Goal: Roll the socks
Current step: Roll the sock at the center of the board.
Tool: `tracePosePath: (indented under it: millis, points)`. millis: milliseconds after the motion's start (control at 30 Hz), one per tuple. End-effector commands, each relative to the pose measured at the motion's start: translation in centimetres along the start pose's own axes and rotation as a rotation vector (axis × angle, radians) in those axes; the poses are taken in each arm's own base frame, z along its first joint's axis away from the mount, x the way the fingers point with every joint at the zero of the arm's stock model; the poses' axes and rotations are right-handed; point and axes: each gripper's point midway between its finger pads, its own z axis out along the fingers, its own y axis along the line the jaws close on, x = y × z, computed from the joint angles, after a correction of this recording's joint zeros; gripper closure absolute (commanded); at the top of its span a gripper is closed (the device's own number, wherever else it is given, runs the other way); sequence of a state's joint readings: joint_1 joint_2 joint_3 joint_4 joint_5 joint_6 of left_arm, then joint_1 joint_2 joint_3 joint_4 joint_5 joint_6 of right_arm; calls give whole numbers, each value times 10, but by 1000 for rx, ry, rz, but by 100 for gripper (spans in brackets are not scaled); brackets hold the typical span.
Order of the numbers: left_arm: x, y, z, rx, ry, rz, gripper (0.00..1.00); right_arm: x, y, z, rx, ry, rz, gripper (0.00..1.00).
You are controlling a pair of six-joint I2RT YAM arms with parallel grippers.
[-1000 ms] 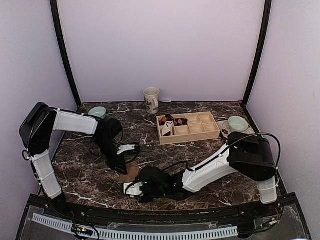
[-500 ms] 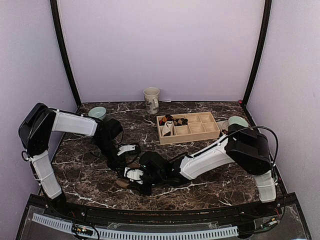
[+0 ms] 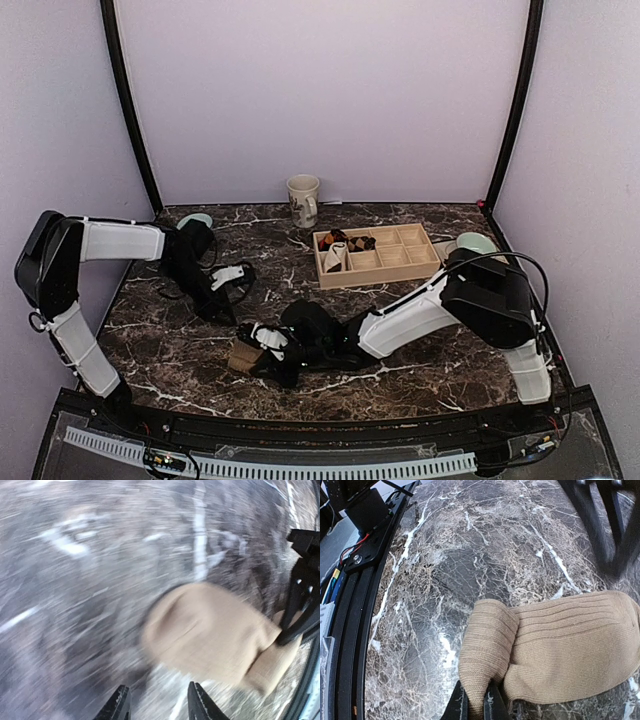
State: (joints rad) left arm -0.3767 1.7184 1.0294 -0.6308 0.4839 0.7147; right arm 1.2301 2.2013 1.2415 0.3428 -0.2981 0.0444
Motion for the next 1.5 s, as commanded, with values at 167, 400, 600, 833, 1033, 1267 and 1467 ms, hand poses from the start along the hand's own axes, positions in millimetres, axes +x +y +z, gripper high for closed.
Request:
tracePosePath:
  millis: [167,400,600,833,1033,1267,1467]
  points:
    - [43,-7,-30,-15,-6,2,58,187,7,-5,-5,547,336,100]
    - [62,-39,-30,25,-24,71,61,197,5,-5,-28,639,411,100]
    - [75,-55,-38,-53,-57,193,63,213,-7,-9,-22,696,542,100]
    - [66,-89,-32,-72,-70,448,57,230,-4,-13,-12,773,660,100]
    - [66,-105,-9,-78,22,619,50,232,-4,-12,1,797,716,100]
    - [49,-102,5,-182,39,714,41,225,-2,-7,4,757,796,100]
    - [53,-104,18,-190,77,758,49,221,-3,-2,3,749,819,100]
